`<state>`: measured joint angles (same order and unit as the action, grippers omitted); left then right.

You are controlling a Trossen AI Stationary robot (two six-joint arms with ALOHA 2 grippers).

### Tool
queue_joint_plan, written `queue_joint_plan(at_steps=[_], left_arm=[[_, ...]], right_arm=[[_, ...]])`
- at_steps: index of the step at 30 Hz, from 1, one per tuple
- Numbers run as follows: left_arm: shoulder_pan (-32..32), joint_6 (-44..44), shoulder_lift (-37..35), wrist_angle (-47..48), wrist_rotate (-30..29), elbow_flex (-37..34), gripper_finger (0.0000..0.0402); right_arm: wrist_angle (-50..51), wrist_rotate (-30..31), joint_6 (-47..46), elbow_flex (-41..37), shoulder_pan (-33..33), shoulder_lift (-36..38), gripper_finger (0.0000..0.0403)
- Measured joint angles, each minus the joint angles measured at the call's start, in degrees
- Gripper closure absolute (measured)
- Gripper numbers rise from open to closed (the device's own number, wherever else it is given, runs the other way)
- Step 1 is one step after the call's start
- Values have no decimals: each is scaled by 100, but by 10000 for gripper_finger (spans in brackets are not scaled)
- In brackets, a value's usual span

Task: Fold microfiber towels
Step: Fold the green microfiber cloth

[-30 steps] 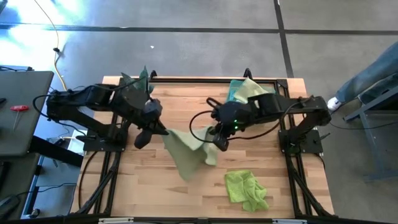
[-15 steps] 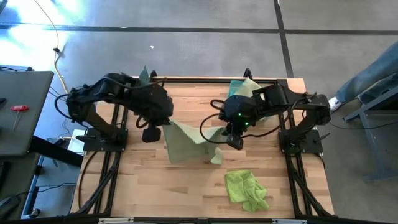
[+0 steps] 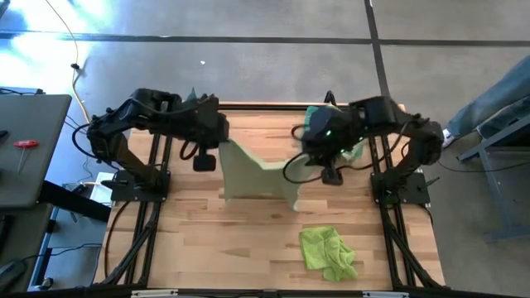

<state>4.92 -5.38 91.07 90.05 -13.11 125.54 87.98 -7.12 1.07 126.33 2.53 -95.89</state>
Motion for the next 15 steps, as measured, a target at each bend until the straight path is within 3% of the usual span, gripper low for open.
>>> queue_joint_plan(at_steps=[6, 15], left_arm=[[288, -435, 9, -59, -297, -2, 401], [963, -883, 9, -432, -633, -2, 401]], right_arm=[[197, 282, 717, 621, -361, 1, 403], [206, 316, 1728, 675, -1087, -277, 403]])
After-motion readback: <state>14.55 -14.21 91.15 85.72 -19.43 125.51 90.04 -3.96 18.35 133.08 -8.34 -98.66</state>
